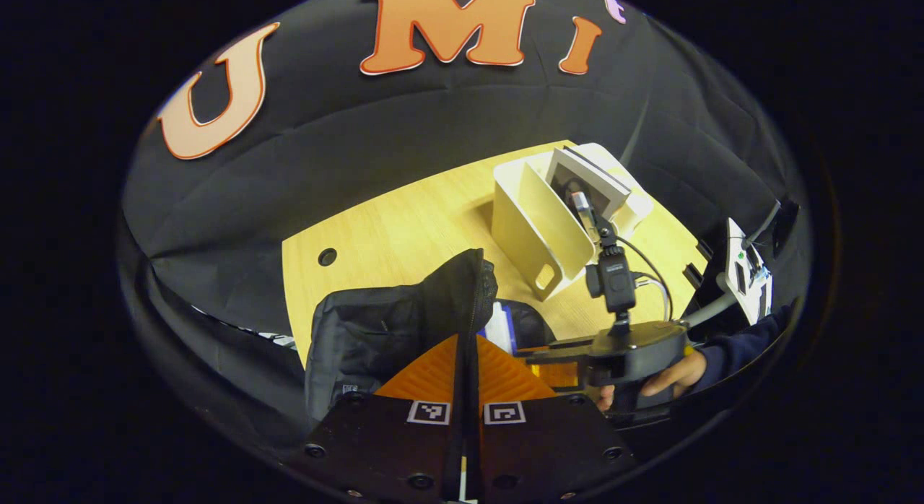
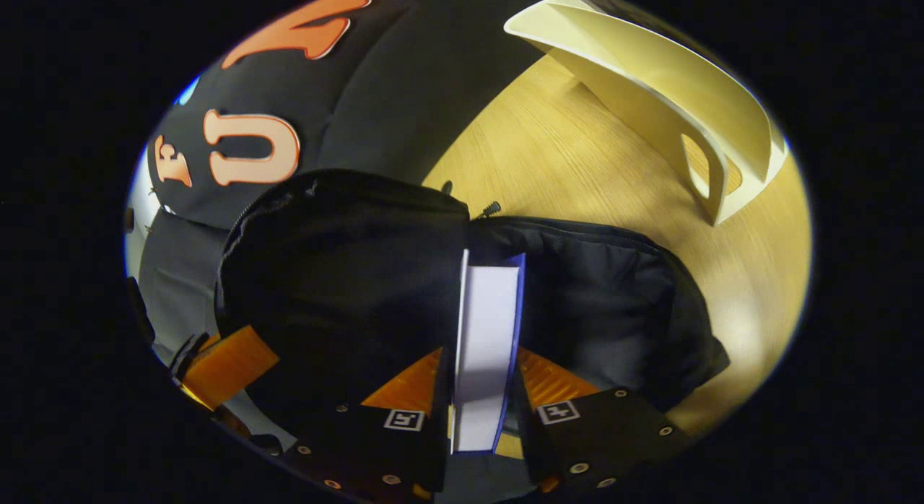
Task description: Open the schoolbag, grab two books from the bookshelf and put them into the schoolbag.
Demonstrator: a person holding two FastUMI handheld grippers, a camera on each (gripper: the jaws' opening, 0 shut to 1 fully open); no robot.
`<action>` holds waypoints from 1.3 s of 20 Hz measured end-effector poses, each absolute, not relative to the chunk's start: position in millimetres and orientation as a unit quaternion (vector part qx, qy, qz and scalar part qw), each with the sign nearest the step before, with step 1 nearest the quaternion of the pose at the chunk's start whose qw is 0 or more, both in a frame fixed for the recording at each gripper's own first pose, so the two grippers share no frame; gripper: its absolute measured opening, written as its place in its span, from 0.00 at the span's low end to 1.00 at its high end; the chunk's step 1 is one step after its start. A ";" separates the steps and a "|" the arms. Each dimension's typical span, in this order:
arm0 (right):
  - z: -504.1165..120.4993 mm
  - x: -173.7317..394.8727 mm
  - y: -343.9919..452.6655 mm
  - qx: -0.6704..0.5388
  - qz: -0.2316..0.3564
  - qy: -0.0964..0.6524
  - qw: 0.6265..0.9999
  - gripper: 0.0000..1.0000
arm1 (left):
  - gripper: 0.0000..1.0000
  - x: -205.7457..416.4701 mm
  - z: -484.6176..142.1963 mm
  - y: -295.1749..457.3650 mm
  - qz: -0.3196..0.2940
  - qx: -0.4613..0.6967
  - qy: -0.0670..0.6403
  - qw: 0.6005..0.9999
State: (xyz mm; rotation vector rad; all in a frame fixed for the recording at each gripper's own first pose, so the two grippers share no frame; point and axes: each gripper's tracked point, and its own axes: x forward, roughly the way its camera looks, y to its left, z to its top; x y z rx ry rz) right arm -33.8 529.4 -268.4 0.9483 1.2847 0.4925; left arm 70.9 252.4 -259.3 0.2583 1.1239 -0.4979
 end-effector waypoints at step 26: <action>-230.0 162.2 236.9 0.049 0.165 0.630 0.758 0.96 | 0.03 62.9 -297.7 244.3 -0.165 0.098 0.570 0.799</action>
